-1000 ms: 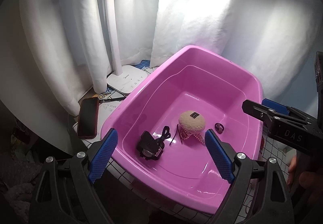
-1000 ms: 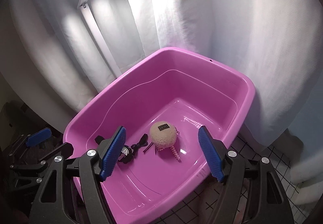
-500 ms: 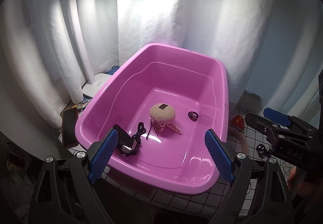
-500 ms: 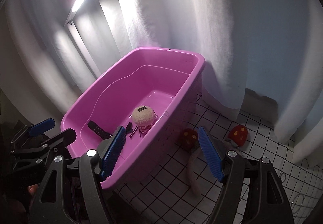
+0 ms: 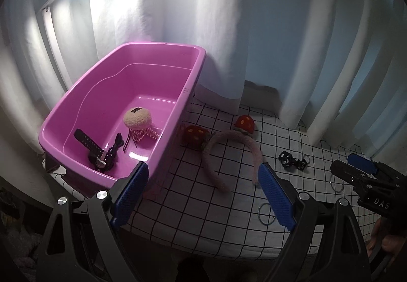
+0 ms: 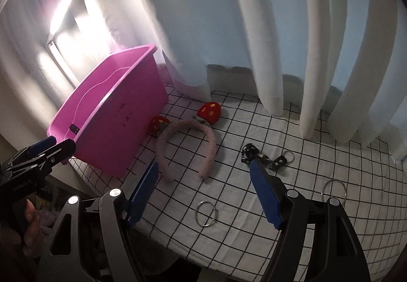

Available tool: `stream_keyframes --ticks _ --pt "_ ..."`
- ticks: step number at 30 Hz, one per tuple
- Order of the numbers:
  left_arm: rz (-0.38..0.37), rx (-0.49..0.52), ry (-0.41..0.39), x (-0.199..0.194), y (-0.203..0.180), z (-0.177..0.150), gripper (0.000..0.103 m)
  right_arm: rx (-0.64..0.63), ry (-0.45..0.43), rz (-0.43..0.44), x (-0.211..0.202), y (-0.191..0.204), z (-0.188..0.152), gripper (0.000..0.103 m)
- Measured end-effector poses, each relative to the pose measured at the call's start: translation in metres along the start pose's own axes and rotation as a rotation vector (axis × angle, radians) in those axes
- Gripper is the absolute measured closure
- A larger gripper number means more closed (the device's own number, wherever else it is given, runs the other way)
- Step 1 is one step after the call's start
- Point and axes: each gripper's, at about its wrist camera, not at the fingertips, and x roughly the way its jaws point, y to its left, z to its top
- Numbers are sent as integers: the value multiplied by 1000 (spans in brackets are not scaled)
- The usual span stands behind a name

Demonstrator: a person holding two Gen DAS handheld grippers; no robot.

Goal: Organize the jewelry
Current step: 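Withdraw both tools from the tub back over the table, then lower the left tool onto the thin silver bangle while the right tool approaches the large metal ring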

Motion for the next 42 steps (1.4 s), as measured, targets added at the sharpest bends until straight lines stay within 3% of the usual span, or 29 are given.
stream_keyframes --ticks 3,7,12,16,19,23,30,35,42 --pt "-9 -25 30 1 -29 -23 17 31 16 -19 -19 -42 -29 32" --pt "37 -18 47 5 -67 -58 17 36 31 -49 -36 -91 -64 29" --pt "66 -64 86 14 -89 -94 16 34 63 -67 -41 -138 -99 29" --pt "91 -44 101 26 -101 -110 16 74 61 -69 -34 -165 -120 28" --pt "75 -33 107 37 -106 -115 12 125 83 -55 -22 -179 -129 27" --pt "55 -14 100 57 -114 -119 10 156 105 -106 -3 -188 -134 27" --pt "31 -37 101 97 -122 -126 9 183 72 -144 21 -205 -135 27" --pt "46 -55 106 121 -130 -135 8 178 51 -159 38 -221 -135 27" --pt "71 -98 47 141 -143 -146 8 147 31 -153 59 -248 -131 27"
